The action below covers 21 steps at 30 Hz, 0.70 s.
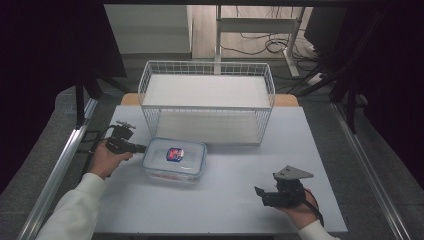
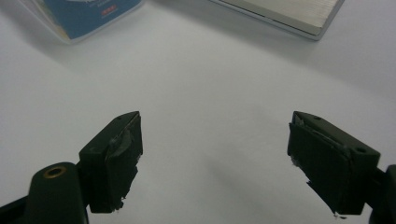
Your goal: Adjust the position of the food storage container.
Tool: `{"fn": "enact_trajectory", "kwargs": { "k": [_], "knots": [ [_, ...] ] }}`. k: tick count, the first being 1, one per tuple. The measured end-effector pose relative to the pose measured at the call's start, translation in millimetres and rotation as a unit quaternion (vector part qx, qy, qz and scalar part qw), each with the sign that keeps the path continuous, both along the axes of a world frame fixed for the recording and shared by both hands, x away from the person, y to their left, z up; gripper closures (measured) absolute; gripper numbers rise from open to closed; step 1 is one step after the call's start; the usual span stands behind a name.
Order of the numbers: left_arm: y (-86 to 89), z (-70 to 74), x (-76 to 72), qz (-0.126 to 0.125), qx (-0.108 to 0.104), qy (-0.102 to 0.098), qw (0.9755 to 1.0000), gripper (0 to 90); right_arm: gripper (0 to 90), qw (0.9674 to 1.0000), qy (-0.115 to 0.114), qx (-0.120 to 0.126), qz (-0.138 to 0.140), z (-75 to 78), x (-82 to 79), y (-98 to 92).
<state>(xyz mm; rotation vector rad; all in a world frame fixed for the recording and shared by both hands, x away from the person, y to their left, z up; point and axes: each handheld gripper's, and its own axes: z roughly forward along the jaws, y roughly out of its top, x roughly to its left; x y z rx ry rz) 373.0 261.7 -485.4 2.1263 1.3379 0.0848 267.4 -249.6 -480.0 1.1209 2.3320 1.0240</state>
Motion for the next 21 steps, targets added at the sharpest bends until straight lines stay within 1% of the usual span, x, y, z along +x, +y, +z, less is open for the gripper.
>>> {"fn": "enact_trajectory", "kwargs": {
  "k": [6, 11, 17, 21],
  "knots": [
    [-16.9, -0.5, -4.0, -0.016, -0.007, -0.003, 0.9998, 90.0, 18.1, 1.0000, 0.000, -0.001, 0.000, 0.2, -0.2, 0.7],
    [-29.0, -0.4, -8.4, -0.033, -0.014, -0.001, 0.9994, 90.0, 18.1, 1.0000, 0.001, 0.000, 0.000, 0.4, 0.0, 0.7],
    [-32.0, -0.6, -11.1, -0.036, -0.014, -0.003, 0.9993, 90.0, 18.1, 1.0000, 0.000, 0.000, -0.002, 0.1, 0.2, 0.8],
    [-35.8, -0.5, -14.0, -0.044, -0.017, 0.000, 0.9989, 90.0, 18.1, 1.0000, -0.001, -0.001, 0.000, 0.8, -0.4, 1.7]
  ]
}}
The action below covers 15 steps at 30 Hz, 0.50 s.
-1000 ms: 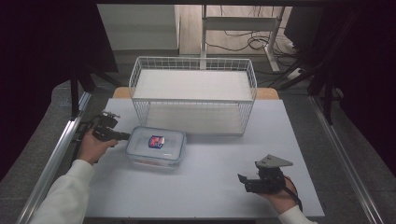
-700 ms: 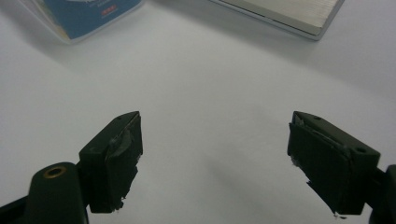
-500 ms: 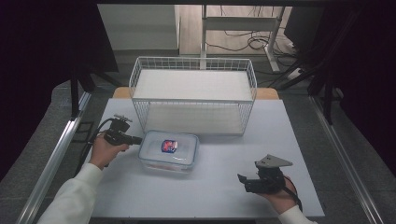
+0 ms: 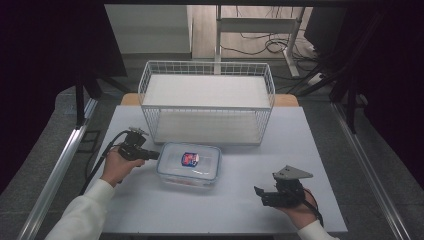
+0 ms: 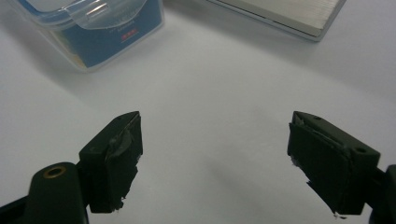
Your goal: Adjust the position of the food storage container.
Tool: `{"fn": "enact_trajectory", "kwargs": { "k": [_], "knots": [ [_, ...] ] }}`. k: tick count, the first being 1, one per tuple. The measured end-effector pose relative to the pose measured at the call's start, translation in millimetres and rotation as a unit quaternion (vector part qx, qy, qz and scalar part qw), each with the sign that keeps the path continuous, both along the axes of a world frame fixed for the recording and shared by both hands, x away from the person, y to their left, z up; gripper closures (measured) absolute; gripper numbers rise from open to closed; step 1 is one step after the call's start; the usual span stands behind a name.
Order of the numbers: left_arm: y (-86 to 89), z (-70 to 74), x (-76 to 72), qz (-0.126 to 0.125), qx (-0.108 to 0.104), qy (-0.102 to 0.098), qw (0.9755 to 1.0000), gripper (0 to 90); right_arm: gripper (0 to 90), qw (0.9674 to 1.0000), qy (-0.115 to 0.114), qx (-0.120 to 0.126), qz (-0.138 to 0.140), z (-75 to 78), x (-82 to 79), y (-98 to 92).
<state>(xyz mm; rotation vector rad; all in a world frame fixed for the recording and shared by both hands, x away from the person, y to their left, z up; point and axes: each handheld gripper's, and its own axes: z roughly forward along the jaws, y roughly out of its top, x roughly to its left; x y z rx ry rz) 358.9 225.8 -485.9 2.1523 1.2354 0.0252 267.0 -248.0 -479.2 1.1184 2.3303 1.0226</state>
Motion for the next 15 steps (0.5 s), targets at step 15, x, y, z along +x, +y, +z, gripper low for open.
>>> {"fn": "enact_trajectory", "kwargs": {
  "k": [15],
  "knots": [
    [-22.3, -3.1, -12.2, -0.033, -0.017, 0.001, 0.9993, 90.0, 18.1, 1.0000, -0.001, -0.001, -0.001, 0.2, 0.4, -0.7]
  ]
}}
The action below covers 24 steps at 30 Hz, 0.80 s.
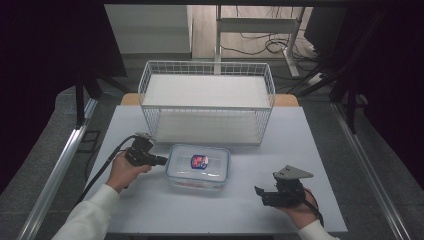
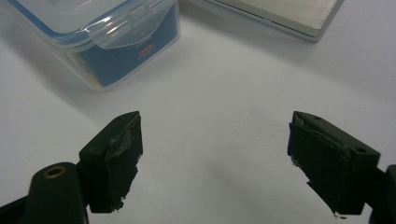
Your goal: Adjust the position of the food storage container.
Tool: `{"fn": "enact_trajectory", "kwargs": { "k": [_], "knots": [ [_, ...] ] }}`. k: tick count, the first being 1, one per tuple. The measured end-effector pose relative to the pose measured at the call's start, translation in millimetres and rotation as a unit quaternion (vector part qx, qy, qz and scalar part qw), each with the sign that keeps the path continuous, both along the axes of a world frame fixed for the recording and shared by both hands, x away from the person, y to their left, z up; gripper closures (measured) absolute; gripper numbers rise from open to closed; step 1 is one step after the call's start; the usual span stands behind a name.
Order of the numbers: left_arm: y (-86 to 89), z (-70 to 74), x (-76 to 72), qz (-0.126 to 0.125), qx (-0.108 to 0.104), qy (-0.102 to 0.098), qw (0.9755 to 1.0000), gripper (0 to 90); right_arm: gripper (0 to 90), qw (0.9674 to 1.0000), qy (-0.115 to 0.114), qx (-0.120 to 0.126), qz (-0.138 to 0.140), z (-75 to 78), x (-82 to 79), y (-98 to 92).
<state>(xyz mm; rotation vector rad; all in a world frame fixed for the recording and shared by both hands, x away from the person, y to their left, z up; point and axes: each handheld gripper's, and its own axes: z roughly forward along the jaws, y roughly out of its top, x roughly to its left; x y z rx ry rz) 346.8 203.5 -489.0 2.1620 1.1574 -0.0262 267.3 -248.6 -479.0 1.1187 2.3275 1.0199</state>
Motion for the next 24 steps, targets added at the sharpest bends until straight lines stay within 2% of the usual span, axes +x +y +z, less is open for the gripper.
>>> {"fn": "enact_trajectory", "kwargs": {
  "k": [20, 24],
  "knots": [
    [-15.1, -0.7, -8.6, -0.022, -0.008, 0.004, 0.9997, 90.0, 18.1, 1.0000, 0.001, -0.005, 0.000, -1.1, 1.6, 0.2],
    [-14.7, -2.1, -9.3, -0.026, -0.007, -0.006, 0.9996, 90.0, 18.0, 1.0000, -0.002, -0.001, 0.005, -0.3, 2.0, 0.1]
  ]
}}
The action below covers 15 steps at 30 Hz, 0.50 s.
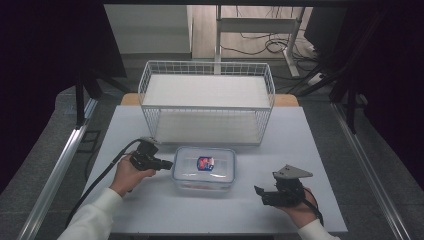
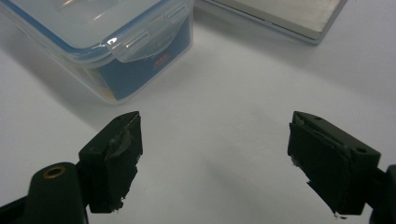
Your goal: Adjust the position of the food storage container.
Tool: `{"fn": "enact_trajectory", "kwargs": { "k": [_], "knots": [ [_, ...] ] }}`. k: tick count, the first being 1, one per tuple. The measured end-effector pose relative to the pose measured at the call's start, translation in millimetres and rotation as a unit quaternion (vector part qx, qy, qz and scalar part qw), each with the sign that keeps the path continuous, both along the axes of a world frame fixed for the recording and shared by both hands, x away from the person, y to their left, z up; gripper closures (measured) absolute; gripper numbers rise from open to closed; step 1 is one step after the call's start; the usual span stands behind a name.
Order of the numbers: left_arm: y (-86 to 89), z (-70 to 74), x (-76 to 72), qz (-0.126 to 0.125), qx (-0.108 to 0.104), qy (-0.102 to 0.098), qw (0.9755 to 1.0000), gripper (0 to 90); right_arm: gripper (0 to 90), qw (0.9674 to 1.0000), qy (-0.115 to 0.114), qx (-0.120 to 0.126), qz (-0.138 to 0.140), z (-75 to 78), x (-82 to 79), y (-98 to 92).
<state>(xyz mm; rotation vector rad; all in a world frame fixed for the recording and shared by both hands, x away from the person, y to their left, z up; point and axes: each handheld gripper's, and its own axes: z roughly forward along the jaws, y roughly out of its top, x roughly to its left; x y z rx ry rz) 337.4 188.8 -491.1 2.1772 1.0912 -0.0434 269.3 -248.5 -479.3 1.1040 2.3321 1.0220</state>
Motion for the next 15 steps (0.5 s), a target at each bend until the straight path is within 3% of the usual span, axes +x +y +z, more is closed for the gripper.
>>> {"fn": "enact_trajectory", "kwargs": {
  "k": [3, 8, 10, 13, 15],
  "knots": [
    [0.9, -0.5, -3.2, 0.004, 0.007, -0.008, 0.9999, 90.0, 17.8, 1.0000, -0.004, 0.005, 0.004, 1.4, 0.9, 0.7],
    [8.8, 3.9, -13.4, 0.021, -0.001, -0.027, 0.9994, 90.0, 17.8, 0.9999, -0.006, 0.008, 0.007, 2.0, 0.7, 0.8],
    [14.0, 8.4, -21.9, 0.030, -0.003, -0.044, 0.9986, 89.9, 17.8, 0.9999, -0.006, 0.009, 0.006, 1.2, 0.4, 0.1],
    [22.3, 13.6, -34.5, 0.048, -0.022, -0.063, 0.9967, 85.2, 17.7, 0.9999, -0.009, 0.006, 0.007, 3.0, 1.9, 0.2],
    [28.4, 17.8, -42.3, 0.061, -0.037, -0.072, 0.9949, 77.5, 17.7, 0.9997, -0.017, 0.014, 0.009, 6.9, 3.8, 1.2]
  ]
}}
